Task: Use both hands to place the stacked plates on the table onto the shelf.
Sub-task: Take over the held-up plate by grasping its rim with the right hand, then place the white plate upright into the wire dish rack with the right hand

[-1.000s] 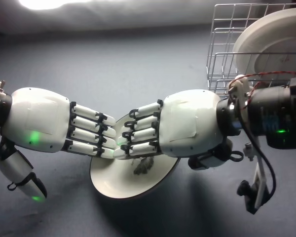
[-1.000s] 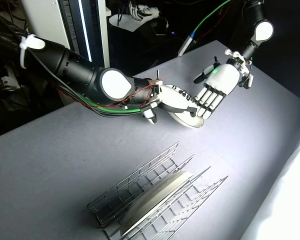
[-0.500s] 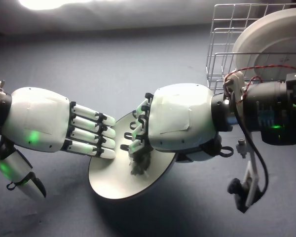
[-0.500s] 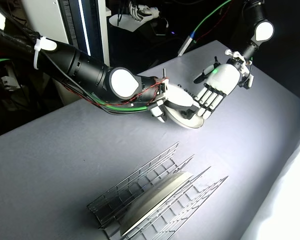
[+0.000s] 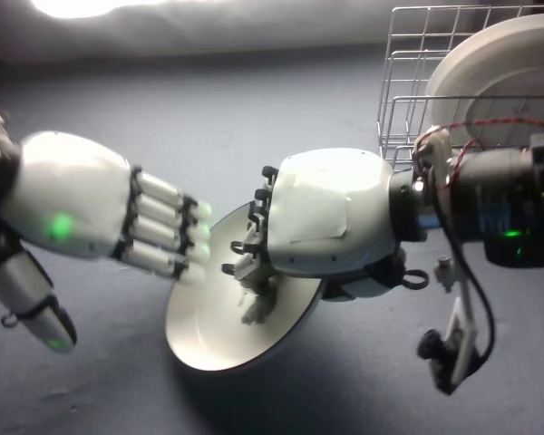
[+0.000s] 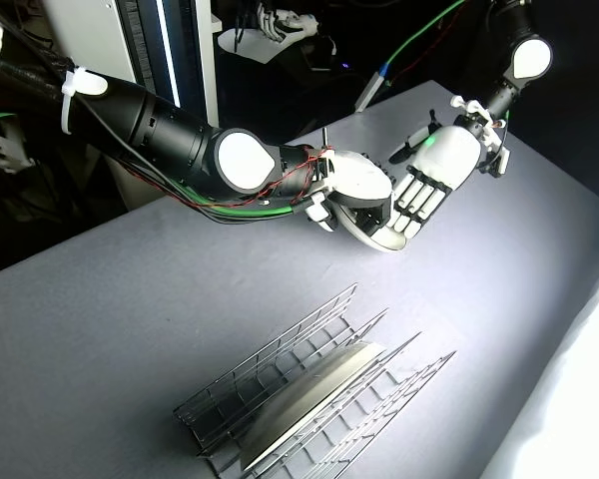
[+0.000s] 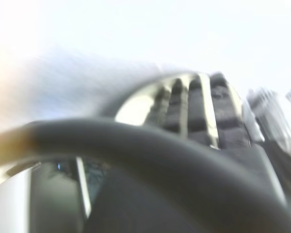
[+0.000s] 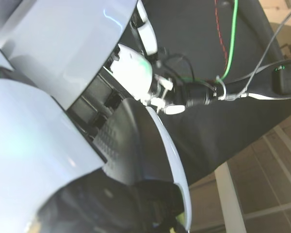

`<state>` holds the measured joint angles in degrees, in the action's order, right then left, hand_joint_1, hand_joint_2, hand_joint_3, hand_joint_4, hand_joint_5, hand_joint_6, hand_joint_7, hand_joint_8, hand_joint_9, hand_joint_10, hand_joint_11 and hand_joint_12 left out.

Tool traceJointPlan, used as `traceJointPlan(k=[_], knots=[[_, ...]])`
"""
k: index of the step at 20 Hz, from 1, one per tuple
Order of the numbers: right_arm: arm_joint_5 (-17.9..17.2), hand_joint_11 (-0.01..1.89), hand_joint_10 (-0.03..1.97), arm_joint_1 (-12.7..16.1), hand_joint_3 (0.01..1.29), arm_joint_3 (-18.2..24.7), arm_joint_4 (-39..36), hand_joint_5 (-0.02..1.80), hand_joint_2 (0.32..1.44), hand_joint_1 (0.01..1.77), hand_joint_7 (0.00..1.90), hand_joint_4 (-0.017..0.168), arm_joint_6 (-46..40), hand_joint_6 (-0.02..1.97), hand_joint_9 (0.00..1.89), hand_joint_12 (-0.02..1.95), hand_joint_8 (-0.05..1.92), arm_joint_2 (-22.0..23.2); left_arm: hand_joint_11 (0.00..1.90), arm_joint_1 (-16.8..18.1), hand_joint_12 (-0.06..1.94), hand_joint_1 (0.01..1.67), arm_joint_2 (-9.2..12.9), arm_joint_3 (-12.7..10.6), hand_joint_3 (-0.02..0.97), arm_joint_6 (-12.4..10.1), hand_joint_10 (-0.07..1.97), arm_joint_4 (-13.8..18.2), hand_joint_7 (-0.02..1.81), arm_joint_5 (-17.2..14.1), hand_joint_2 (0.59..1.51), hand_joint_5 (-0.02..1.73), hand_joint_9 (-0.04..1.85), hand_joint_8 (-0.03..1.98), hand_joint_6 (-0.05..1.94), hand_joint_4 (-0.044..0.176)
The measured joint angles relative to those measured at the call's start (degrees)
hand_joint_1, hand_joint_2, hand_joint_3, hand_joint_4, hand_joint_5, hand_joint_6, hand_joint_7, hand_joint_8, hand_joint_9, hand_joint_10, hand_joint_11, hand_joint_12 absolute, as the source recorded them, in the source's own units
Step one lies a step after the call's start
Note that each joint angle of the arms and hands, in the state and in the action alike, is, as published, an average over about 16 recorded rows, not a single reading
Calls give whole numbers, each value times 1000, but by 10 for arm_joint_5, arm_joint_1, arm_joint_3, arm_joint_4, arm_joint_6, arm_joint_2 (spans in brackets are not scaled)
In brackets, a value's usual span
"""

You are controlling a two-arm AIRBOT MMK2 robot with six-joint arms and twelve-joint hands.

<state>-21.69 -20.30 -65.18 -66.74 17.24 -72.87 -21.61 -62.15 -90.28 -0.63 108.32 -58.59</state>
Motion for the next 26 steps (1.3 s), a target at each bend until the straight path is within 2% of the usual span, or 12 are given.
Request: traceJointPlan(k=[7,13,20,23,26], knots=[[-1,865,1130,26,15,33,50,837,972,1318,941,-7,0,803,950,1234,778,37,15,93,7,15,48,41,19,-81,9,60,17,-10,1061,29,21,9,15,2],[-11,840,1139,42,15,58,145,892,991,1337,987,-3,2,956,945,1249,879,76,14,153,7,14,82,65,19,-138,9,137,17,-16,1064,28,21,9,17,2],[-27,830,1155,52,14,76,265,905,1014,1357,998,-4,4,1025,938,1269,914,111,15,192,7,14,99,64,19,-186,9,211,16,-21,1066,16,20,8,16,2],[-32,828,1160,61,14,80,308,900,1021,1361,997,-6,4,1032,935,1273,911,120,15,200,6,14,102,59,19,-200,9,226,17,-22,1067,12,20,8,16,2],[-31,827,1163,72,14,83,346,893,1024,1363,994,-7,3,1033,934,1276,913,125,15,202,6,15,105,52,20,-210,9,224,16,-21,1067,11,19,8,16,2]])
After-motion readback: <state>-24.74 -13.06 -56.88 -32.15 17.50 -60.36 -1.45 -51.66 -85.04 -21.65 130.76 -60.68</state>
